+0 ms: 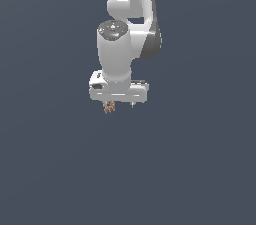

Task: Pick up the object and move it to a goal position.

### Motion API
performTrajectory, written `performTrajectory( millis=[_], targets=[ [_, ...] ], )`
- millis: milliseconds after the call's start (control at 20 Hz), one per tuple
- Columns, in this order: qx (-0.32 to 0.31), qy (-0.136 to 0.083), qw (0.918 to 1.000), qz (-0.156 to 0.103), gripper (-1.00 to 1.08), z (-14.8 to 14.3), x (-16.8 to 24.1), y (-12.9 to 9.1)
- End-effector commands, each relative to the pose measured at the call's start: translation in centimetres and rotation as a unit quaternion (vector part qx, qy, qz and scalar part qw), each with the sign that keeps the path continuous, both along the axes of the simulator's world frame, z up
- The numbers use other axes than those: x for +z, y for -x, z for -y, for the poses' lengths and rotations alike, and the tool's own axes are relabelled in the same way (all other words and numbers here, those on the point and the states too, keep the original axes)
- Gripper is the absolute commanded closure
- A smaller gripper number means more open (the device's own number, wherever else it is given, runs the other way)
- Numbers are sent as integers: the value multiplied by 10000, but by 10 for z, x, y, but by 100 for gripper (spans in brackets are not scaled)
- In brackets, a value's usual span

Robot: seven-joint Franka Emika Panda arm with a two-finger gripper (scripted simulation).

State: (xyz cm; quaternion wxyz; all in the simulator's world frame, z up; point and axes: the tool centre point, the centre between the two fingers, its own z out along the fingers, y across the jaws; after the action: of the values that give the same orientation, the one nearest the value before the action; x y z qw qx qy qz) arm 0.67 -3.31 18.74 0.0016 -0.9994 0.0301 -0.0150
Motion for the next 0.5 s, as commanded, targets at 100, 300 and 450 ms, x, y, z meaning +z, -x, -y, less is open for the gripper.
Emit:
performTrajectory(
  millis=[100,300,450],
  targets=[
    [-53,-11,10000,-4,-92,4,2,0],
    [11,-6,10000,-5,-92,5,-1,2],
    [103,-2,9999,-11,-92,8,-4,5]
  ],
)
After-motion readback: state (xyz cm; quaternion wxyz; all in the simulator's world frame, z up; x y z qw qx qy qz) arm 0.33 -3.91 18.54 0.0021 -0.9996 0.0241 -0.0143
